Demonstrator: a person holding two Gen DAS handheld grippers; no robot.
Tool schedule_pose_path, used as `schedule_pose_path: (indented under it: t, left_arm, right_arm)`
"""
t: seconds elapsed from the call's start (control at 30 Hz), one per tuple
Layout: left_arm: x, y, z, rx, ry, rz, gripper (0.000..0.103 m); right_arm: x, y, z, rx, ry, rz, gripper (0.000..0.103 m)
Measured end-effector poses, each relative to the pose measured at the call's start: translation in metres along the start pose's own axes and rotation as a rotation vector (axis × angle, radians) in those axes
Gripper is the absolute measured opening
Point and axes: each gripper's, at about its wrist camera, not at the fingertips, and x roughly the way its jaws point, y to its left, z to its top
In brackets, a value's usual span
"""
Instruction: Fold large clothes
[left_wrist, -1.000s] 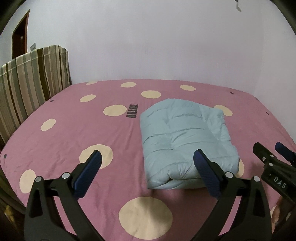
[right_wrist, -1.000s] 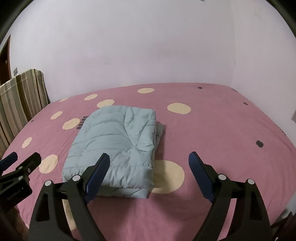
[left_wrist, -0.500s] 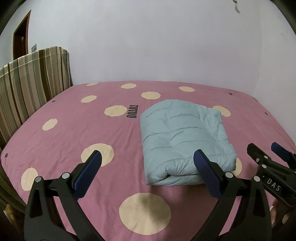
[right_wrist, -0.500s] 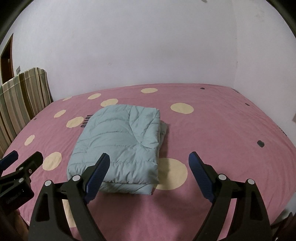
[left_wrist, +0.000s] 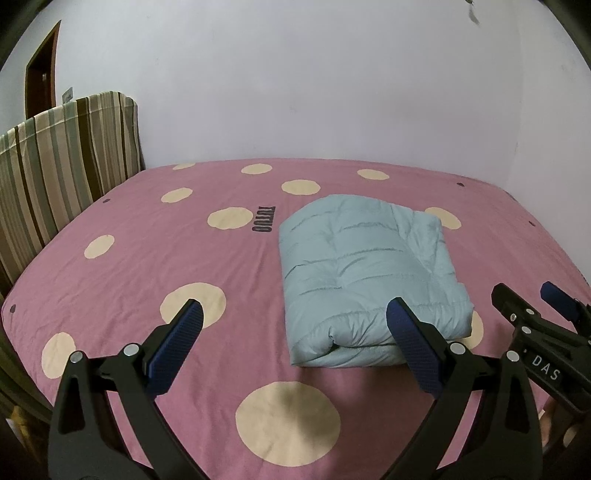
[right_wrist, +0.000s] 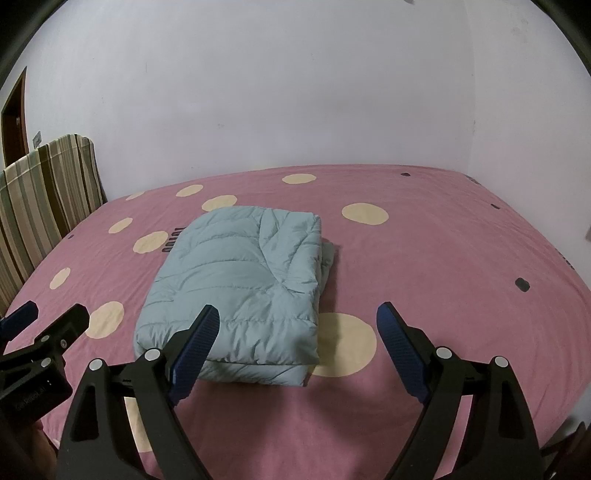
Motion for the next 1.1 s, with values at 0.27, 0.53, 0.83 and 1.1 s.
schedule_pose_path:
  t: [0.27, 0.53, 0.83, 1.1]
  left_arm:
    - [0.0006, 0.0011, -0.0007, -0.007, 0.005, -0.007, 0.099]
    - [0.0001, 0.0008, -0.0015, -0.009, 0.004, -0.010, 0.099]
    - [-0.0008, -0.0016, -0.0018, -0.007, 0.007, -0.011, 0.099]
    - [-0.0060, -0.0065, -0.0030, -0.002, -0.006, -0.012, 0.099]
  right_arm:
    - [0.0008, 0.0013, -0.0014, -0.002, 0.002, 0.003, 0.086]
    - [0.0017, 0.0012, -0.0020, -0.005, 0.004, 0.009, 0.086]
    - [-0.0010, 0.0021, -0.0036, -0.009, -0.002, 0.013, 0.086]
    - [-0.0019, 0.0040, -0.0040, -0.008, -0.002, 0.012, 0.086]
